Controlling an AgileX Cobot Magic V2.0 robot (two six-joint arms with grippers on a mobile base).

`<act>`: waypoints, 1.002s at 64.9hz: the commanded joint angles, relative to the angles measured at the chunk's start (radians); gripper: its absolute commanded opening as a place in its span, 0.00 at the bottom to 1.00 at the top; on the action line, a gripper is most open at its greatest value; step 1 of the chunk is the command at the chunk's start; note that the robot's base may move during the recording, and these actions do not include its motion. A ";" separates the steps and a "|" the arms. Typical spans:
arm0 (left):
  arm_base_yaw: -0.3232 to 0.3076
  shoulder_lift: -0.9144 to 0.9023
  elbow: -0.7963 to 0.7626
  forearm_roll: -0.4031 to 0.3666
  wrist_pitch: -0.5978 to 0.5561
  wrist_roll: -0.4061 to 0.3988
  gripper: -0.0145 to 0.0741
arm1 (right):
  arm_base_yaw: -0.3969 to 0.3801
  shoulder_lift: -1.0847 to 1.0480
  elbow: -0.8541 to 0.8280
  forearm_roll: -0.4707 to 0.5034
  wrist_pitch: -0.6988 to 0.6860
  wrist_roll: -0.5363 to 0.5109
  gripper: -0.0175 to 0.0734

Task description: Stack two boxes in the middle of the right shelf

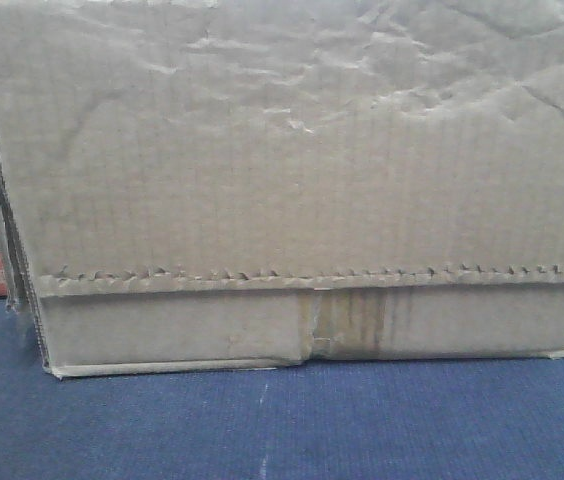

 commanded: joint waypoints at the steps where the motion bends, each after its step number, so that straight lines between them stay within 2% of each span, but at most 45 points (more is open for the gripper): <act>1: 0.005 -0.013 -0.009 -0.009 0.010 0.005 0.04 | 0.002 0.004 -0.009 -0.011 -0.009 0.001 0.82; 14: 0.005 -0.105 -0.062 -0.004 0.017 -0.064 0.04 | 0.002 0.004 -0.009 -0.011 0.000 0.001 0.82; 31: 0.002 -0.258 -0.300 0.002 0.032 -0.185 0.04 | 0.002 0.004 -0.009 -0.011 0.012 0.001 0.82; 38: 0.000 -0.299 -0.409 -0.055 0.036 -0.211 0.04 | 0.002 0.004 -0.009 -0.011 0.013 0.001 0.82; 43: -0.023 -0.315 -0.482 -0.128 0.056 -0.211 0.04 | 0.002 0.004 -0.009 -0.011 0.013 0.001 0.82; 48: -0.076 -0.318 -0.535 -0.171 0.086 -0.211 0.04 | 0.002 0.004 -0.009 -0.011 0.013 0.001 0.82; 53: -0.154 -0.318 -0.558 -0.177 0.105 -0.240 0.04 | 0.002 0.004 -0.009 -0.011 0.013 0.001 0.82; 60: -0.291 -0.311 -0.558 -0.166 0.101 -0.279 0.04 | 0.002 0.004 -0.009 -0.011 0.013 0.001 0.82; 65: -0.412 -0.283 -0.558 -0.133 0.101 -0.324 0.04 | 0.002 0.004 -0.009 -0.011 0.013 0.001 0.82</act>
